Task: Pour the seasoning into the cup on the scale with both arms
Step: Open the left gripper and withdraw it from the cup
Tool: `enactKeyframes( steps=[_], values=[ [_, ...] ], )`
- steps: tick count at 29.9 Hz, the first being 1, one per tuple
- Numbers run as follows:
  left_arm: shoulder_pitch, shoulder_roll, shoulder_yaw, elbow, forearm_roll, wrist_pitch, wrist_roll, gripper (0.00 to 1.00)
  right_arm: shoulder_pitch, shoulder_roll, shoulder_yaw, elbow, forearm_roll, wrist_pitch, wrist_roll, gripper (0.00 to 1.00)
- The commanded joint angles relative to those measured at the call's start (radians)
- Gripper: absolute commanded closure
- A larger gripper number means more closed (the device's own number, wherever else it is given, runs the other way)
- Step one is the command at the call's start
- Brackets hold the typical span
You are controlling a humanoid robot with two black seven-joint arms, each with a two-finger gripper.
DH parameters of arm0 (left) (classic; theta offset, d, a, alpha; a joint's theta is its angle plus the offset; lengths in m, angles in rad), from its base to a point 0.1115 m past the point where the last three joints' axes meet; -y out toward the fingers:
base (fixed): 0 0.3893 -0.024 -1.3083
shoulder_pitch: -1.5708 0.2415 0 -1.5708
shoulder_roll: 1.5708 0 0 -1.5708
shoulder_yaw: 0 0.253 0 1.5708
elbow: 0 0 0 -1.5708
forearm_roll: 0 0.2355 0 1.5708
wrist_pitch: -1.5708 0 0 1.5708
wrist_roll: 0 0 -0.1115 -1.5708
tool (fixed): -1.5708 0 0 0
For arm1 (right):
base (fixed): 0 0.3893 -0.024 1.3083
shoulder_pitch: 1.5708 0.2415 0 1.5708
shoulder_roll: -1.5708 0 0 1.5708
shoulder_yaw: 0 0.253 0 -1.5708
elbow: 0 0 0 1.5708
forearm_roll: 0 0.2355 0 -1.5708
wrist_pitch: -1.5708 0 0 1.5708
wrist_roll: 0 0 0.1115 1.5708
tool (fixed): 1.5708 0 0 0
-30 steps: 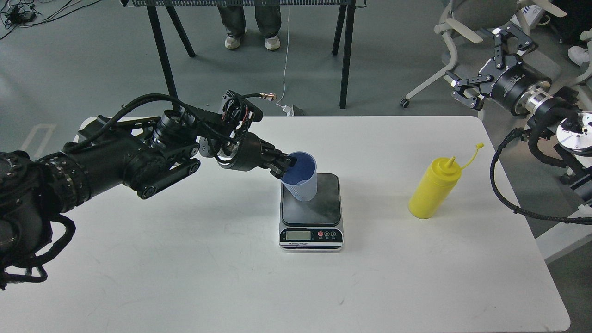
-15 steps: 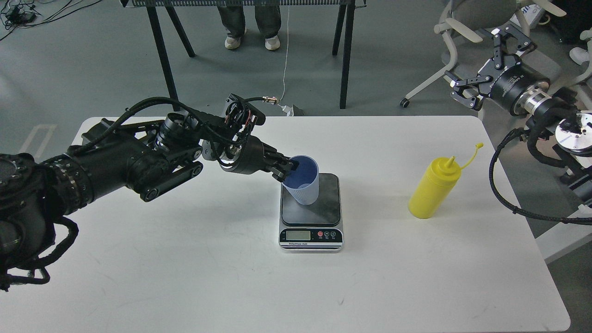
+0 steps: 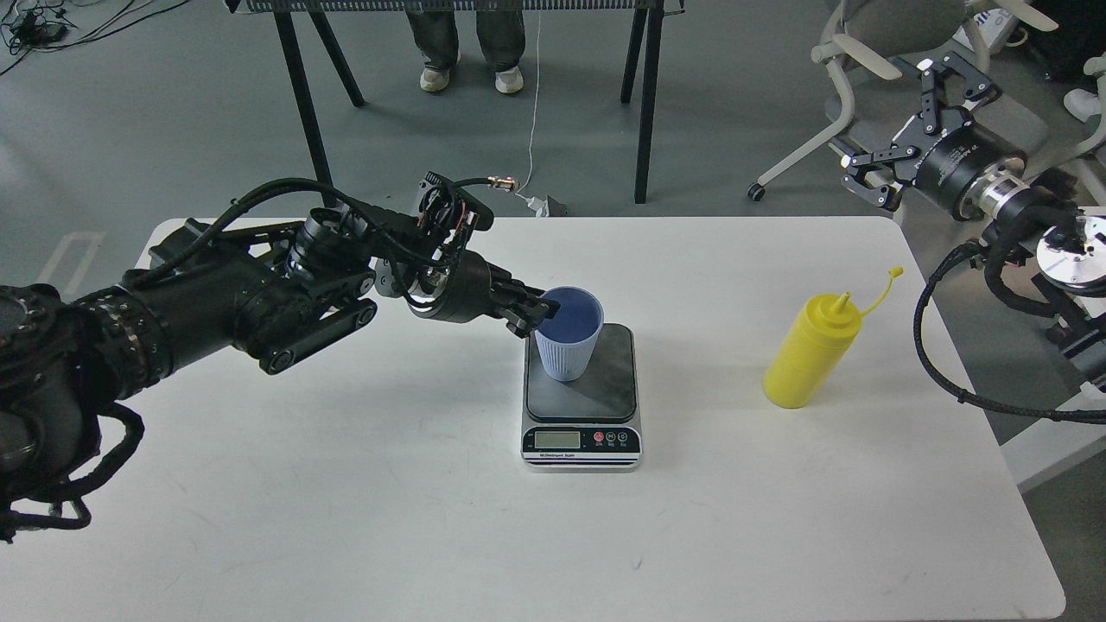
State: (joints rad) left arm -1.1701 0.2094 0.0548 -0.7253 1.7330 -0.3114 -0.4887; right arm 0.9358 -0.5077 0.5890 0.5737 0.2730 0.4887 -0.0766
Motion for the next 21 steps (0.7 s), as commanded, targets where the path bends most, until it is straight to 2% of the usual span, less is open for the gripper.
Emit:
enactKeyframes(
  steps=[1, 5, 21],
  values=[
    [0.0, 0.004, -0.001, -0.003, -0.003, 0.0, 0.0, 0.69, 0.0, 0.003, 0.0, 0.0, 0.0, 0.0, 0.0, 0.01],
    [0.0, 0.01, -0.003, -0.005, -0.006, -0.006, 0.0, 0.57, 0.0, 0.017, -0.001, 0.0, 0.0, 0.0, 0.0, 0.01],
    [-0.022, 0.019, -0.006, -0.019, -0.112, -0.041, 0.0, 0.42, -0.002, 0.017, -0.003, 0.0, 0.0, 0.0, 0.0, 0.01]
  ],
)
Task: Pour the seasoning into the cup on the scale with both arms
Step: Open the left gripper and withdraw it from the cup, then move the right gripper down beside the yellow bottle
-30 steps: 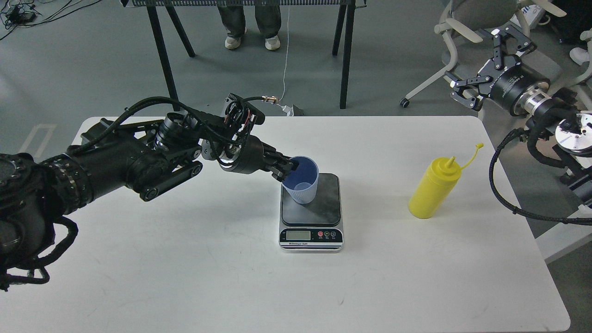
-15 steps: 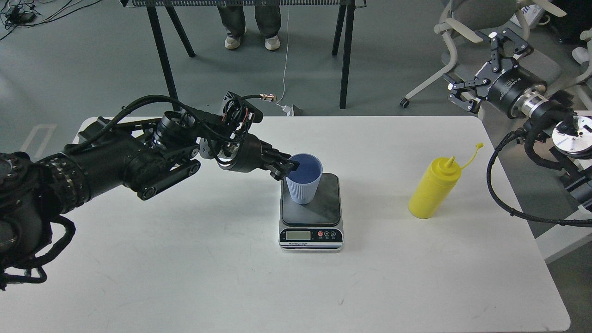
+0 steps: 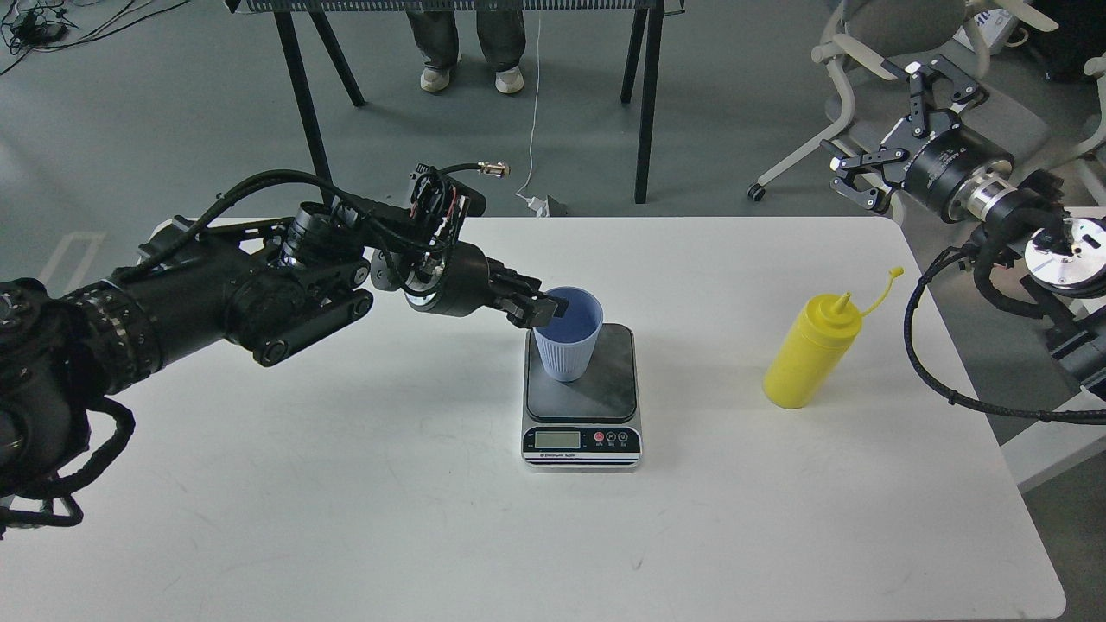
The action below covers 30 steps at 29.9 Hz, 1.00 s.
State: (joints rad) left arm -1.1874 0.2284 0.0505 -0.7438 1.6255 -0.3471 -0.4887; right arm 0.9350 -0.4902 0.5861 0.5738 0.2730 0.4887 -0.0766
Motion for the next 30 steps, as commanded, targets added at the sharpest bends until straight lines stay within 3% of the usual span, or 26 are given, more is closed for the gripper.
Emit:
enactKeyframes(
  steps=[1, 12, 22, 30],
  values=[
    [-0.008, 0.0, -0.003, 0.0, -0.006, -0.006, 0.0, 0.42, -0.001, -0.001, 0.0, 0.0, 0.0, 0.0, 0.0, 0.01],
    [-0.066, 0.064, -0.006, 0.0, -0.131, -0.041, 0.0, 0.36, 0.004, 0.001, 0.0, 0.001, 0.0, 0.0, -0.002, 0.01],
    [-0.086, 0.293, -0.023, 0.0, -0.202, -0.064, 0.0, 0.32, 0.01, 0.059, 0.003, 0.001, 0.0, 0.0, -0.009, 0.01],
    [-0.063, 0.471, -0.032, 0.0, -0.429, -0.062, 0.0, 0.29, 0.015, 0.143, 0.044, 0.001, 0.002, 0.0, -0.011, 0.01]
  ],
)
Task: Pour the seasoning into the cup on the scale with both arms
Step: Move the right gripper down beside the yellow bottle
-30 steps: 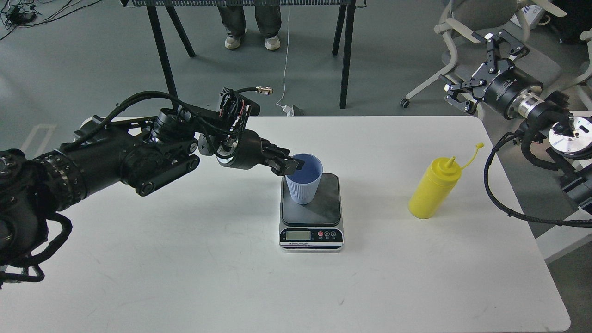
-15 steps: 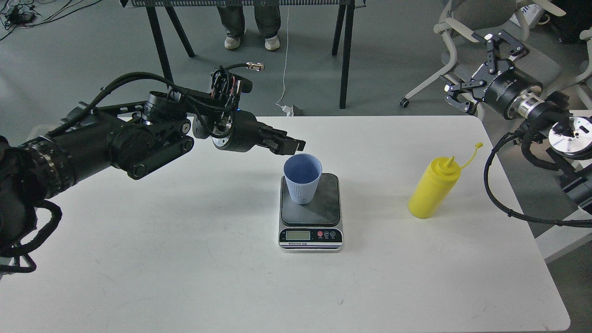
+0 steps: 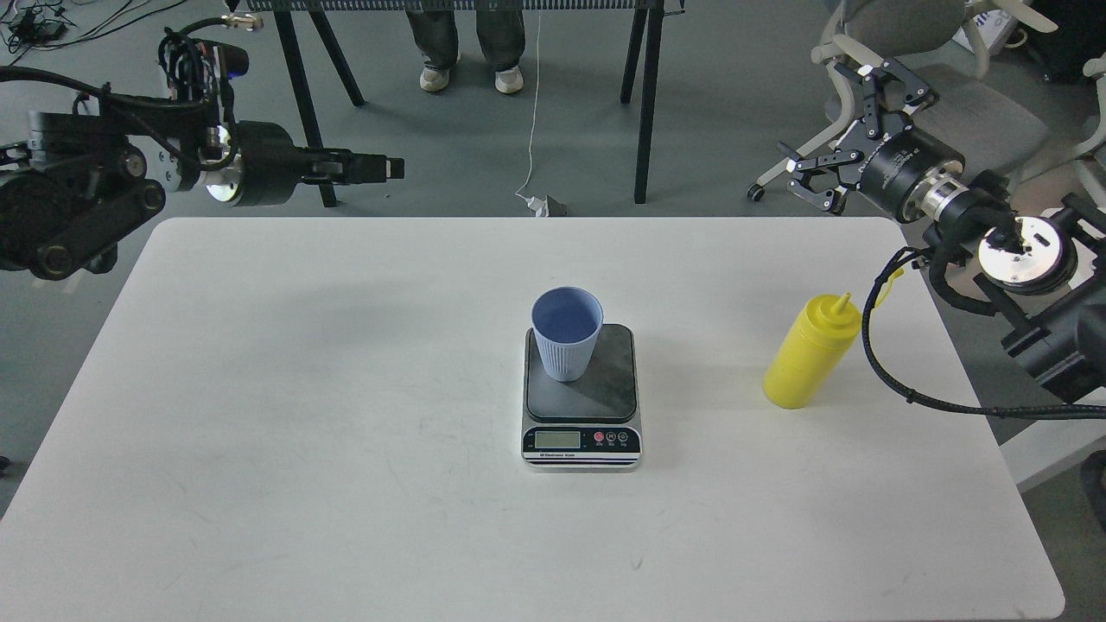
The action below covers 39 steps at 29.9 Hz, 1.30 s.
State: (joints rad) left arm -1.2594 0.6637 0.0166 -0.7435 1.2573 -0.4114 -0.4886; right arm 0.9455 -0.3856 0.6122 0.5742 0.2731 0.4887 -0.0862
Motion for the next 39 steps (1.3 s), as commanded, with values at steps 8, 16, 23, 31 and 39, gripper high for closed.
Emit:
enactKeyframes(
  steps=[8, 16, 23, 31, 39],
  values=[
    [0.074, 0.031, 0.0, 0.0, -0.062, 0.014, 0.0, 0.29, 0.045, 0.067, 0.089, 0.021, 0.151, 0.0, -0.003, 0.01],
    [0.092, -0.001, 0.008, 0.0, -0.056, 0.029, 0.0, 0.29, 0.007, -0.065, 0.126, 0.16, 0.353, 0.0, -0.004, 0.01],
    [0.094, -0.047, 0.013, 0.0, -0.047, 0.029, 0.0, 0.29, -0.103, -0.338, 0.121, 0.375, 0.531, 0.0, -0.009, 0.01],
    [0.118, -0.073, 0.013, 0.003, -0.047, 0.029, 0.0, 0.28, -0.378, -0.62, 0.136, 0.703, 0.633, 0.0, -0.007, 0.01],
    [0.137, -0.062, 0.014, 0.004, -0.045, 0.029, 0.0, 0.28, -0.553, -0.653, 0.132, 0.837, 0.675, 0.0, 0.062, 0.01]
  ],
)
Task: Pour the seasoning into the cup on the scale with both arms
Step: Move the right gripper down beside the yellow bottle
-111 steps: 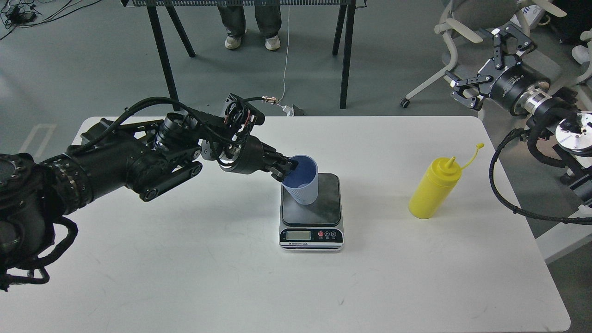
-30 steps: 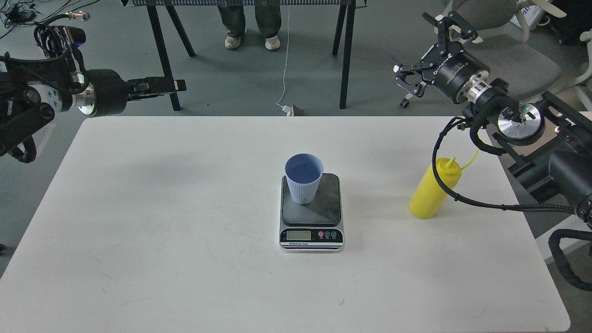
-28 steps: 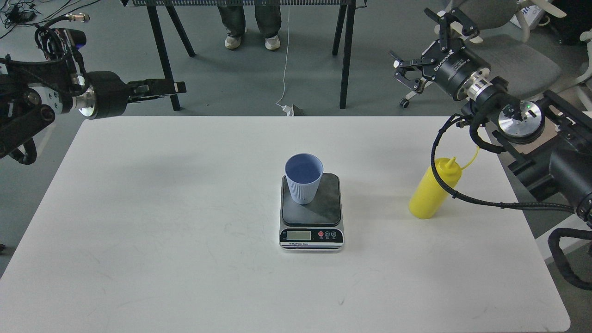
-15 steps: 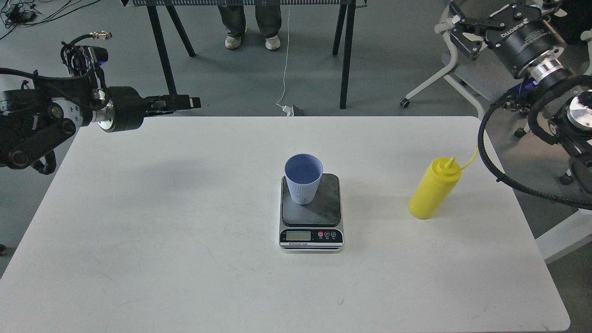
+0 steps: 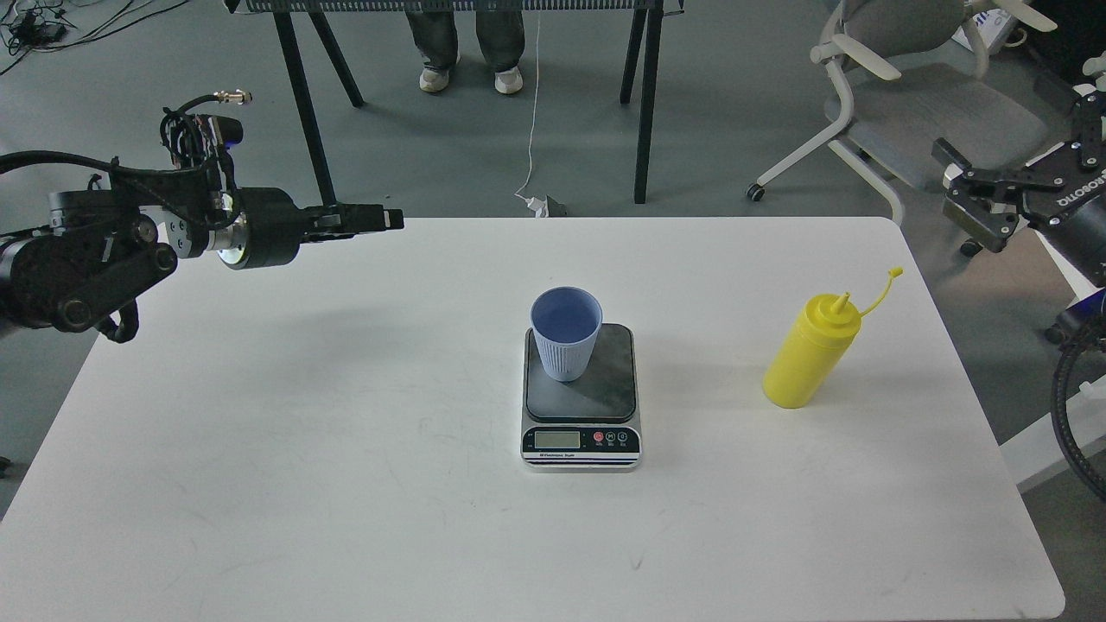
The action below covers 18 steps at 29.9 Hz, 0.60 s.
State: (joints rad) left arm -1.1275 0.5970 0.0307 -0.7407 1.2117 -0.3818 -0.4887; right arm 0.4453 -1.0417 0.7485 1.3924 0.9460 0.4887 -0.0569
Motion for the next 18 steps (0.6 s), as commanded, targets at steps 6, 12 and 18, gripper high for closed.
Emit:
enactKeyframes(
  steps=[6, 12, 18],
  values=[
    [0.017, 0.009, 0.0, 0.004, 0.0, 0.0, 0.0, 0.27, -0.171, 0.026, -0.006, 0.014, -0.003, 0.0, 0.04, 0.01],
    [0.018, 0.0, 0.0, 0.004, 0.002, 0.0, 0.0, 0.27, -0.264, 0.04, -0.006, 0.014, -0.012, 0.0, 0.039, 0.01],
    [0.018, -0.005, 0.001, 0.004, 0.002, 0.0, 0.0, 0.27, -0.303, 0.061, -0.008, 0.02, -0.015, 0.0, 0.039, 0.01]
  ],
)
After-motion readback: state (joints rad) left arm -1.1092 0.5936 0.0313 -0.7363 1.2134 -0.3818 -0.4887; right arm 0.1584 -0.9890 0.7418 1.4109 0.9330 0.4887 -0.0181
